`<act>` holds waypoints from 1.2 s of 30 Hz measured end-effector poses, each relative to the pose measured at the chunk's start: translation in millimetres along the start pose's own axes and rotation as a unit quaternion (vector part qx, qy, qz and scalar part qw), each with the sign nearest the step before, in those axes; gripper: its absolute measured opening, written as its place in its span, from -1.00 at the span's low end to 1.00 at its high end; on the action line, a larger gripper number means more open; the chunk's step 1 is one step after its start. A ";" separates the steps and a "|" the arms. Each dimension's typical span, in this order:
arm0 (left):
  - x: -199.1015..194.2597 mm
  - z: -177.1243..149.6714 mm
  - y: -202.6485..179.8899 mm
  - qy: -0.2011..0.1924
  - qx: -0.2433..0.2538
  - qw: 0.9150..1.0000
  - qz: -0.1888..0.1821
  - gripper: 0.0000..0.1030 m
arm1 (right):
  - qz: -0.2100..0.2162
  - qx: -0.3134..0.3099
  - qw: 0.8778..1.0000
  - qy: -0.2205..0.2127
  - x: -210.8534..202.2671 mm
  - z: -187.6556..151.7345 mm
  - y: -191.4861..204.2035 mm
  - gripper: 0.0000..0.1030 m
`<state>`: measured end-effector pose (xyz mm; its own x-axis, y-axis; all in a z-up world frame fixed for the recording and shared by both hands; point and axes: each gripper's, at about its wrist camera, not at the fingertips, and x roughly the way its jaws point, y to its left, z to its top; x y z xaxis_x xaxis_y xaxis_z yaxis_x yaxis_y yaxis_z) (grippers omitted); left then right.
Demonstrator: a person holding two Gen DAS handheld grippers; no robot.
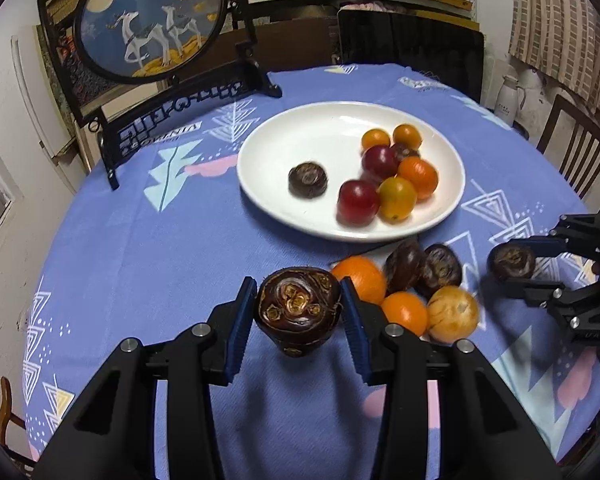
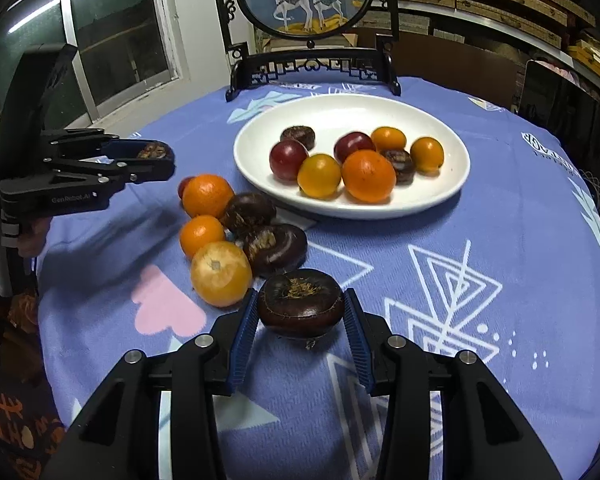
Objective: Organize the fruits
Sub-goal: 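Carry both dark brown fruits over the plate and release them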
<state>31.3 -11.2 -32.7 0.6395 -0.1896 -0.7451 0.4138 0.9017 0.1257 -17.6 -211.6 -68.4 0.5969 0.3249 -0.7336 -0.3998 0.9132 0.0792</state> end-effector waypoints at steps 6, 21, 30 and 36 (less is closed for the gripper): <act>11.5 1.0 -8.9 0.012 0.013 1.000 -0.007 -0.20 | 0.004 -0.005 1.000 0.010 6.3 -2.5 3.4 -0.16; 34.0 96.8 3.6 -0.029 -0.023 0.999 0.012 -0.19 | -0.033 0.003 0.994 -0.105 -13.4 100.8 -25.5 -0.15; 83.9 131.3 3.3 0.003 -0.040 0.999 0.010 -0.19 | -0.034 0.024 0.994 -0.103 14.1 135.4 -48.6 -0.17; 103.9 135.0 -1.3 0.022 -0.039 0.999 0.008 0.38 | -0.033 0.040 0.996 -0.078 19.0 116.3 -59.1 -0.01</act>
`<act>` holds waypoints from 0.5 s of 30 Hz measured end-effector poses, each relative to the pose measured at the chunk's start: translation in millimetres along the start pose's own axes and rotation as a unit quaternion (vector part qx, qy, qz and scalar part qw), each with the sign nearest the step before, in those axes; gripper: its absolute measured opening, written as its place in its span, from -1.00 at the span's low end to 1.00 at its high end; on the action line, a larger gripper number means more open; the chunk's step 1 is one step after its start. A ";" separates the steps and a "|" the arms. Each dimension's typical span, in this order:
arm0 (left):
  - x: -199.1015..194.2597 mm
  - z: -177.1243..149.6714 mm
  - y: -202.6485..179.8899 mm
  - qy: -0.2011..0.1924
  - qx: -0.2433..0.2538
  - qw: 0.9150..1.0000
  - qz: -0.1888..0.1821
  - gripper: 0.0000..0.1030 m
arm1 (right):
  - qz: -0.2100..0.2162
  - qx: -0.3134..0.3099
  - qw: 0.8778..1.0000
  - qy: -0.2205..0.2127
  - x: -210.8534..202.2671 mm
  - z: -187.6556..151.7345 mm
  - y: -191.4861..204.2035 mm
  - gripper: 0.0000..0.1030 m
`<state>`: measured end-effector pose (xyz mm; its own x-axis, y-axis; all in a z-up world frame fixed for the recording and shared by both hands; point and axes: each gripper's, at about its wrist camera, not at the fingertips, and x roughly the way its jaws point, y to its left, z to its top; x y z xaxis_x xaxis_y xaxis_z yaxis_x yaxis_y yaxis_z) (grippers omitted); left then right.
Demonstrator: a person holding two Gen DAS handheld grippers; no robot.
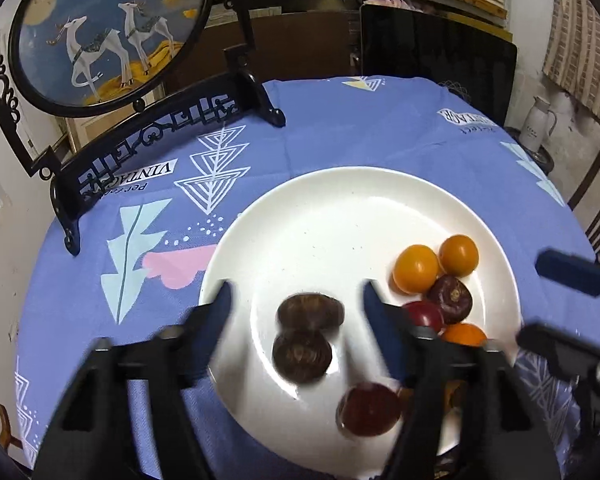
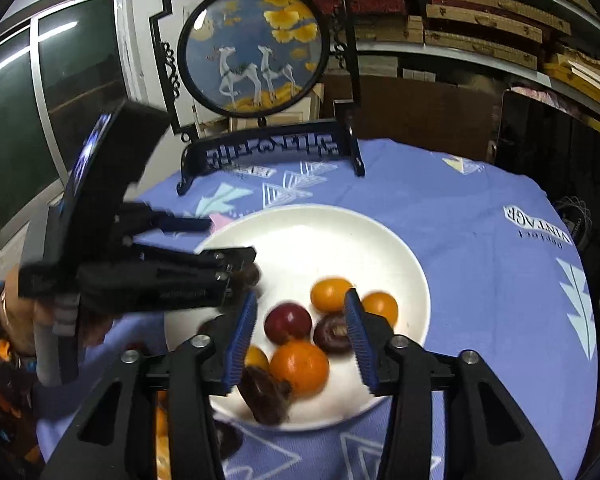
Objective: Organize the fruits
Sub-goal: 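Carry both dark brown fruits over the plate and release them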
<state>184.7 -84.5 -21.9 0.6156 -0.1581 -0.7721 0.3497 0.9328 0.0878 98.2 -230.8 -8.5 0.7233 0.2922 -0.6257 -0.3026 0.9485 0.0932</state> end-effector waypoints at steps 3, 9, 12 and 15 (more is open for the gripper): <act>-6.3 -4.9 1.7 -0.005 -0.001 1.000 -0.007 0.38 | 0.002 0.008 1.000 0.012 -1.9 -9.6 -1.3 0.19; -33.4 -23.7 8.8 -0.020 0.001 1.000 -0.006 0.44 | 0.013 0.006 1.000 0.021 -10.3 -30.6 10.8 0.20; -51.3 -40.0 13.7 -0.027 0.005 1.000 -0.003 0.50 | 0.016 -0.008 0.999 0.028 -20.0 -45.4 23.4 0.22; -69.3 -58.8 19.1 -0.032 0.006 0.999 -0.008 0.55 | 0.022 -0.017 0.999 0.037 -30.8 -63.5 36.3 0.35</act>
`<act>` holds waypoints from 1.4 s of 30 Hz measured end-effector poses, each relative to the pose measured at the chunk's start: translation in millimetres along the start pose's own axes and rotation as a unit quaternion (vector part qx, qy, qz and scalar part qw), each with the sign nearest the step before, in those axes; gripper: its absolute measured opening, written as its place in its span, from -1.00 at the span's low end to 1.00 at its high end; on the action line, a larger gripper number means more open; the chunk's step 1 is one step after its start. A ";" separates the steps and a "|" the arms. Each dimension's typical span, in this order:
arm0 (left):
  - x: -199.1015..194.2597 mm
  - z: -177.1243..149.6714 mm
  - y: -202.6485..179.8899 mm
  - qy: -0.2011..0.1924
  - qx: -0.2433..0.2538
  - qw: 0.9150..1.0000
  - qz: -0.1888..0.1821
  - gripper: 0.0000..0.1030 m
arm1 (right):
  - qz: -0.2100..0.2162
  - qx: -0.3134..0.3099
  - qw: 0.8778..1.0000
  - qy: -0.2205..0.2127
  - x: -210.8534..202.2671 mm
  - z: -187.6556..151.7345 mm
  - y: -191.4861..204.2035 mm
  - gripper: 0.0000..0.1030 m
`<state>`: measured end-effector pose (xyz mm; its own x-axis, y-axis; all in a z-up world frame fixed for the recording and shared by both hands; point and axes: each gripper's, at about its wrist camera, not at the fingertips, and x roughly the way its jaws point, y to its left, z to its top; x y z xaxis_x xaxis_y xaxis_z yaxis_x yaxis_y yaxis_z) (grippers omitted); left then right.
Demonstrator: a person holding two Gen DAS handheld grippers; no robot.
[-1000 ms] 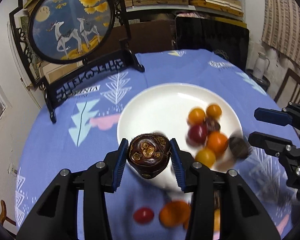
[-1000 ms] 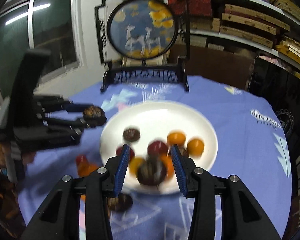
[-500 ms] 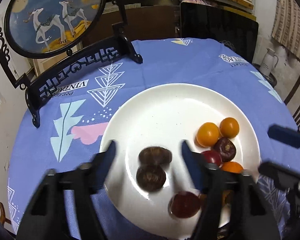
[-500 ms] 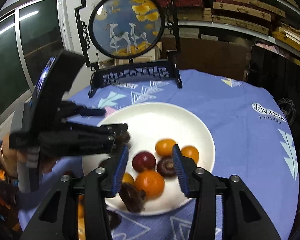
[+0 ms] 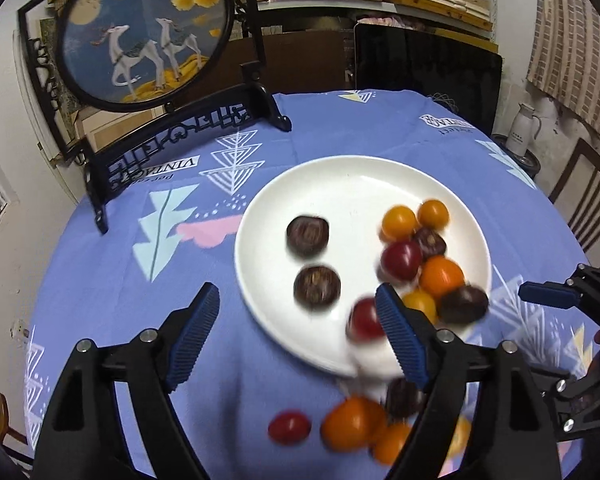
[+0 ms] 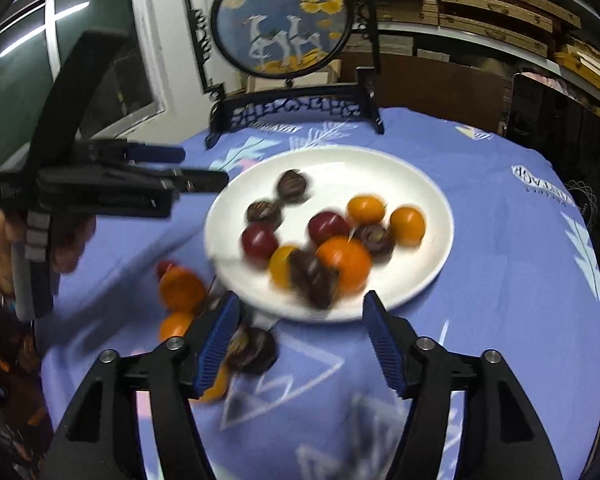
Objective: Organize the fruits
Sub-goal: 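Carry both dark brown fruits over the plate and release them, then grasp a yellow citrus with the right gripper while left gripper grasps an orange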
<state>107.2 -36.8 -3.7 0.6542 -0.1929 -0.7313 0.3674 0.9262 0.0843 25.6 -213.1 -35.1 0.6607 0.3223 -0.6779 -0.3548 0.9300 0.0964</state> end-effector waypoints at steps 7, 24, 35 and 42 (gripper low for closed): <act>-33.5 -42.5 9.6 0.001 -0.003 1.000 -0.009 0.63 | 0.028 -0.029 0.999 0.037 -3.3 -41.9 40.2 0.37; -40.7 -103.9 -20.9 0.045 0.000 0.997 -0.060 0.64 | 0.030 -0.015 0.998 0.062 10.2 -55.0 50.8 -0.25; 3.4 -98.2 -55.0 0.081 -0.030 0.995 -0.042 -0.06 | 0.020 0.028 0.998 0.049 -4.5 -69.3 14.6 -0.25; 1.6 -102.2 -62.2 0.072 -0.016 0.997 -0.038 -0.31 | 0.023 0.030 0.998 0.044 -5.4 -69.9 13.7 -0.25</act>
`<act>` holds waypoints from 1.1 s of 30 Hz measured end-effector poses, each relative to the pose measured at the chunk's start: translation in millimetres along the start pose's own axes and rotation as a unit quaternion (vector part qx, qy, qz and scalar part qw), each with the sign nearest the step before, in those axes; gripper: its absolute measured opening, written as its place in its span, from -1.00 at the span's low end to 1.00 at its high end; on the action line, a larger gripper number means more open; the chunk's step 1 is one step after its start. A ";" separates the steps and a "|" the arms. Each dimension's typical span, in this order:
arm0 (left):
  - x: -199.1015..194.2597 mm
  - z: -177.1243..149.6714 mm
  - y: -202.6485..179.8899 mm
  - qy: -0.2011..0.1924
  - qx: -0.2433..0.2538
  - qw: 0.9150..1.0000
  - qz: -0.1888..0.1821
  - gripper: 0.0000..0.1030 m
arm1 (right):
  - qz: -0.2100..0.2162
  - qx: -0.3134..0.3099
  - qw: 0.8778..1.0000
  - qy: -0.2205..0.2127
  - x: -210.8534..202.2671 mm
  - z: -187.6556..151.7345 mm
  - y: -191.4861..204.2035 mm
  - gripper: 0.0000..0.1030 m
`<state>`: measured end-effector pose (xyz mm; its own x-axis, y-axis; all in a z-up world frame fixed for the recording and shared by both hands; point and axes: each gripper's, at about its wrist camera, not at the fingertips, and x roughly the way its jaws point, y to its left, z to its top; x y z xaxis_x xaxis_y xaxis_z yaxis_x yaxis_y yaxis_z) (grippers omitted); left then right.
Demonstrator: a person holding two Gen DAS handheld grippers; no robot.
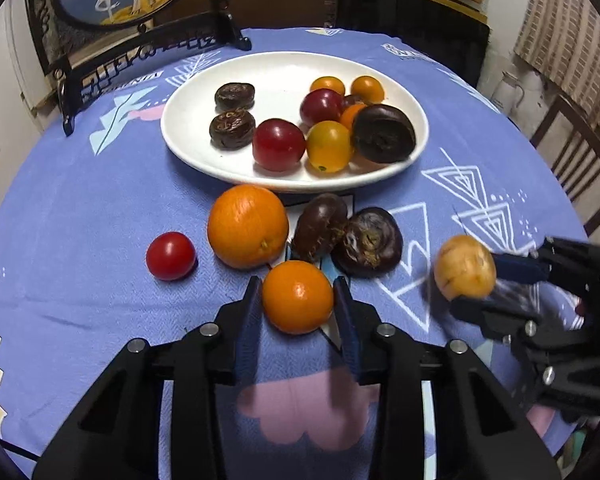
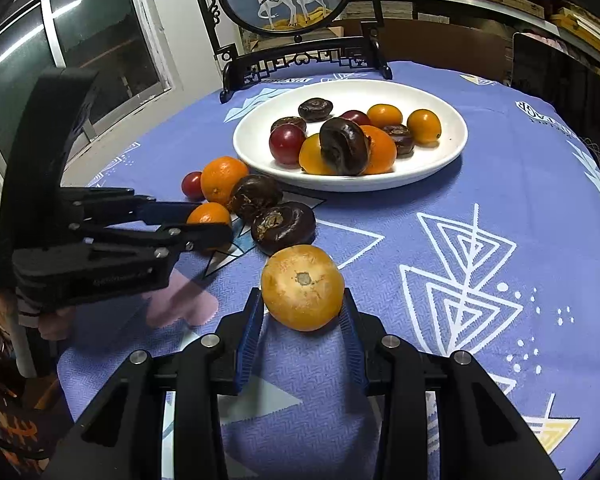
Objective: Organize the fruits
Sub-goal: 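Grasp a yellow citrus with the right gripper while left gripper grasps an orange, then carry both fruits over the plate and open both grippers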
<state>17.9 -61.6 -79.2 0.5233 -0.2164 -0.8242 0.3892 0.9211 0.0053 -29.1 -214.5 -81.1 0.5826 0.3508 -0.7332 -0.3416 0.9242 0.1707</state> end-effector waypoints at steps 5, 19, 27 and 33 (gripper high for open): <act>-12.7 -7.0 -0.7 -0.021 0.021 0.999 0.035 -0.31 | 0.000 -0.004 1.000 -0.004 -3.1 -0.7 4.9 -0.25; -35.0 -13.3 9.3 -0.048 0.029 0.997 0.061 -0.32 | 0.022 -0.033 0.999 0.004 1.5 -1.9 38.9 -0.25; -33.3 -11.8 12.3 -0.046 0.030 0.997 0.059 -0.31 | 0.028 -0.035 0.999 0.014 8.2 -1.1 41.6 -0.25; -30.9 -6.3 13.7 -0.044 0.035 0.997 0.054 -0.31 | 0.032 -0.033 0.999 0.012 8.1 1.3 37.8 -0.25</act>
<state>2.2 -40.3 -57.3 0.6275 -0.1477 -0.7645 0.3779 0.9162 0.1333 -36.4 -176.5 -79.7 0.5396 0.4050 -0.7381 -0.4262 0.8875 0.1755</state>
